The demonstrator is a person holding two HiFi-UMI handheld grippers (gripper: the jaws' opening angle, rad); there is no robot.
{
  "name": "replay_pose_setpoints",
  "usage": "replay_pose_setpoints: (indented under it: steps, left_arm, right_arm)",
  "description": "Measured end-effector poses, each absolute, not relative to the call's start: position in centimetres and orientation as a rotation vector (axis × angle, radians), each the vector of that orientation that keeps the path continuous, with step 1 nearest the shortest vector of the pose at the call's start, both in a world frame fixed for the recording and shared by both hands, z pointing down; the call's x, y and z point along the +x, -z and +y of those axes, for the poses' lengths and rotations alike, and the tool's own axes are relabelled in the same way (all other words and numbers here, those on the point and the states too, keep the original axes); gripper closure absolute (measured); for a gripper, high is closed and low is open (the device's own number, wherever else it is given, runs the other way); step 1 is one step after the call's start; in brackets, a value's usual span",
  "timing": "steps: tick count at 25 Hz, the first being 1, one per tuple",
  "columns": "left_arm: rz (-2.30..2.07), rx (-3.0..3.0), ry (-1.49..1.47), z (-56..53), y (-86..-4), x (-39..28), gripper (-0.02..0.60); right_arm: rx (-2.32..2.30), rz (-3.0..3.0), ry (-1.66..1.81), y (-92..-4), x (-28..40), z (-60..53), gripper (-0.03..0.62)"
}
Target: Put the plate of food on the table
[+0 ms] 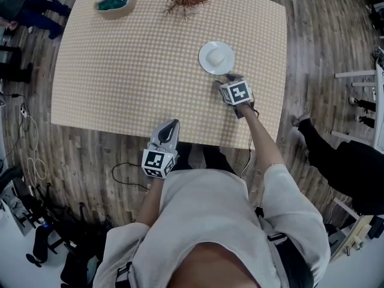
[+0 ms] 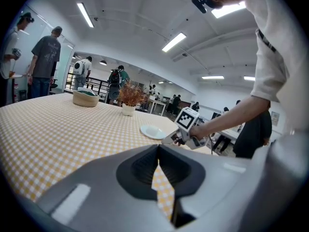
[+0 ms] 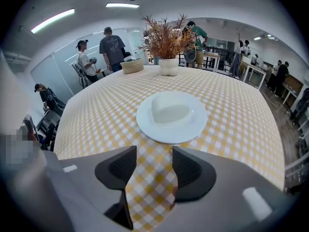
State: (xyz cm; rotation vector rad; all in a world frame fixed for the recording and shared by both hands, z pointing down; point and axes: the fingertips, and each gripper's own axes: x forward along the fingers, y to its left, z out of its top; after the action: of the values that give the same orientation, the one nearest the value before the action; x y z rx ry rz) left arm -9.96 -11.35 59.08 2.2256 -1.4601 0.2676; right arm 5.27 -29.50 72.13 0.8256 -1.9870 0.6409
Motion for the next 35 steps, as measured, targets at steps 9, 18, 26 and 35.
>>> replay_pose_setpoints:
  steps: [9, 18, 26, 35]
  left_arm:
    - [-1.441, 2.278, -0.264, -12.0, -58.1, -10.0, 0.572]
    - [-1.303, 2.423, -0.253, -13.2, -56.5, -7.4, 0.572]
    - [-1.172, 2.529, -0.244, -12.9, -55.4, -7.0, 0.572]
    - [-1.093, 2.574, -0.269, -9.0, -55.4, -6.5, 0.572]
  right_arm:
    - [1.087, -1.975, -0.527, -70.3, 8.5, -27.2, 0.594]
    - [1.28, -2.064, -0.531, -64.8, 9.8, -20.2, 0.595]
    - [1.327, -2.135, -0.645, -62.4, 7.0, -14.2, 0.595]
    - [1.374, -2.174, -0.643, -60.4, 4.6, -8.0, 0.595]
